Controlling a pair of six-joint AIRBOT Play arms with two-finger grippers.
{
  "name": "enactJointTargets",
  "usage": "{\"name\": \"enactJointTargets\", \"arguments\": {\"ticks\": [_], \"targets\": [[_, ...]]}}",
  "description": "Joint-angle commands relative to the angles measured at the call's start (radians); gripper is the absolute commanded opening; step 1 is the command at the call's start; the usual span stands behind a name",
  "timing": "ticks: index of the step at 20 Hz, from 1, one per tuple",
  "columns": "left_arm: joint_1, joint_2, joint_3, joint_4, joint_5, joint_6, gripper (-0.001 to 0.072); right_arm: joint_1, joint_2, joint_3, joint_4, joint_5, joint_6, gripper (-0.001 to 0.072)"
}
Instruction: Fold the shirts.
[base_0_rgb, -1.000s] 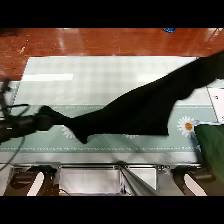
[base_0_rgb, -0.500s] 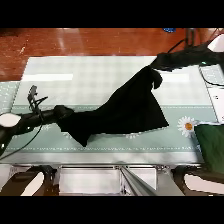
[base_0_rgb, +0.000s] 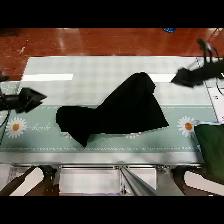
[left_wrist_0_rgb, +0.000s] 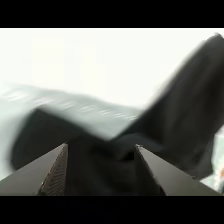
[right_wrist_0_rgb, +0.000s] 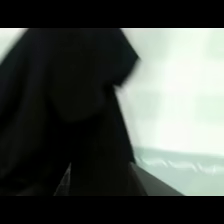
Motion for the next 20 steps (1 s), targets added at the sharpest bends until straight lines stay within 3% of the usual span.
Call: {"name": "enactJointTargets", "arguments": {"ticks": [1, 6, 10, 15, 16, 17, 18, 20], "targets": [[0.080, -0.004, -0.134, 0.094, -0.033, -0.017, 0.0505, -0.108, 0.203, -0.360, 0.079, -0.105, -0.040, 0.0406], [0.081, -0.063, -0.284, 0.148, -0.002, -0.036, 0.0505, -0.139, 0.465, -0.688, 0.141, -0.122, -0.088, 0.0406], [0.033, -0.120, -0.295, 0.061, 0.052, -0.032, 0.0505, -0.139, 0.526, -0.709, 0.167, -0.105, -0.084, 0.0406], [-0.167, -0.186, -0.284, 0.017, 0.148, -0.089, 0.0503, -0.175, 0.526, -0.671, 0.372, -0.166, -0.089, 0.0406], [-0.196, -0.199, -0.269, 0.013, 0.154, -0.097, 0.0476, -0.226, 0.526, -0.653, 0.381, -0.169, -0.089, 0.0406], [-0.214, -0.208, -0.251, 0.013, 0.152, -0.096, 0.0305, -0.287, 0.526, -0.644, 0.368, -0.169, -0.096, 0.0406], [-0.227, -0.209, -0.232, 0.013, 0.149, -0.091, 0.0050, -0.356, 0.526, -0.645, 0.325, -0.166, -0.098, 0.0406], [-0.230, -0.208, -0.196, 0.000, 0.136, -0.085, 0.0016, -0.474, 0.526, -0.684, 0.178, -0.165, -0.050, 0.0406]]}}
